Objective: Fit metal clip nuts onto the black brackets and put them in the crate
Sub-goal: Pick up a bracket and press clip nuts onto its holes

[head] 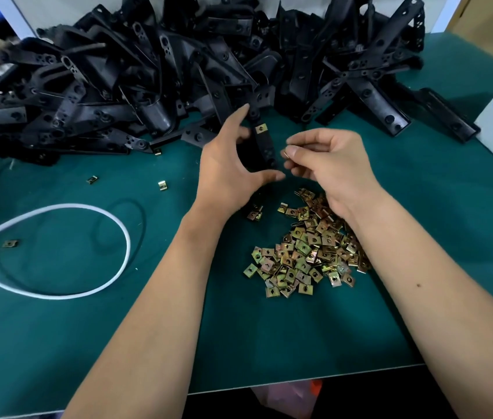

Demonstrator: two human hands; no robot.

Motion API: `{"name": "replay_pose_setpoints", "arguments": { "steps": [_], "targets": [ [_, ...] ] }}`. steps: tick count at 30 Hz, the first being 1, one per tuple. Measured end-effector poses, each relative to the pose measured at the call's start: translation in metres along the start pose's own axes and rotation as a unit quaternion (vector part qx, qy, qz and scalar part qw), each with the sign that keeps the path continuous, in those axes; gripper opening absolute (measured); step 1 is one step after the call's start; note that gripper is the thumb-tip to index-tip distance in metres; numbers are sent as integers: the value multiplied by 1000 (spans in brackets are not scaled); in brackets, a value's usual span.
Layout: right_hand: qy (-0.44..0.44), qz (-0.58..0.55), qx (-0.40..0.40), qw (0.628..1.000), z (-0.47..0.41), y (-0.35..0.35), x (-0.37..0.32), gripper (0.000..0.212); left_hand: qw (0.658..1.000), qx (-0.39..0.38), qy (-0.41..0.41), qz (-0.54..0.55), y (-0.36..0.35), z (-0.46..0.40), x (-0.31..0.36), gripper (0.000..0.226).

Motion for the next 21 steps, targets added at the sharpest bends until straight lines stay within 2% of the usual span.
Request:
{"name": "replay_pose_setpoints", "arguments": {
  "steps": [5,21],
  "targets": [
    [-4,12,44,999,0,1,5,12,999,-18,-23,-15,-8,1,8,119],
    [15,-26,88,996,5,3,3,11,1000,13,3,-3,-6,3,10,117]
  ]
}}
Point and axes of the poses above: each hand's wrist, its own z-axis away from the middle knuckle, its own y-axis out of the back of the hand, x = y × z, the point moved 9 cm from there along -z, towards the middle knuckle, and after that the axes turned 5 degrees about -y, right-handed, at the moved point
